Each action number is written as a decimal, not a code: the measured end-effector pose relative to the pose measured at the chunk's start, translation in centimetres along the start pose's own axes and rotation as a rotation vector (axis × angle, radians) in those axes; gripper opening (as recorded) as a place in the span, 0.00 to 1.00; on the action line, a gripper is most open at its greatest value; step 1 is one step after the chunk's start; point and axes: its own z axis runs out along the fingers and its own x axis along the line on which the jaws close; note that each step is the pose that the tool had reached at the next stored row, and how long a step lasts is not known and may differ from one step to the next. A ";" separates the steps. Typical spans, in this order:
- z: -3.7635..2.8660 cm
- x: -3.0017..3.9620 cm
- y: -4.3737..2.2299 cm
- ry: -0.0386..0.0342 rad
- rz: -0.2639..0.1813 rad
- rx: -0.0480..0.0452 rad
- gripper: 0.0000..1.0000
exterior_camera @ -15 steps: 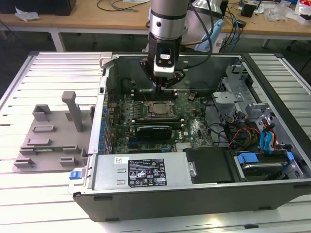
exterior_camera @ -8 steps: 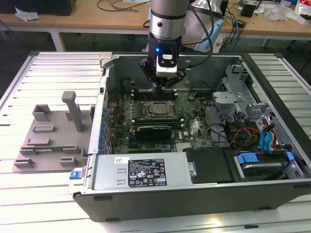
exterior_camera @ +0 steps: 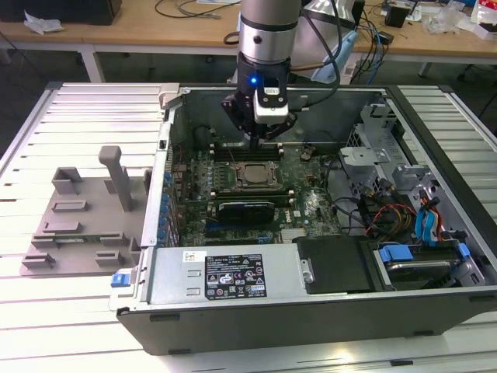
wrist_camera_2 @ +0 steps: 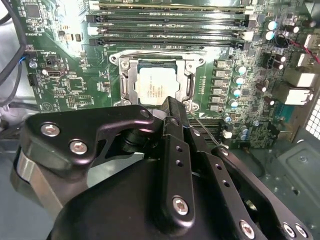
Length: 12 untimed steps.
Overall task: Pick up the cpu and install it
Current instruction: 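Install the first cpu locking lever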
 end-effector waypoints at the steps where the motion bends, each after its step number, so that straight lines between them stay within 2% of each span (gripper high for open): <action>1: 0.00 0.00 0.00 -0.0003 -0.009 -0.0001 0.11; 9: 0.00 0.00 0.00 -0.0026 -0.078 -0.0002 0.11; 12: 0.00 0.00 0.00 -0.0040 -0.119 -0.0003 0.11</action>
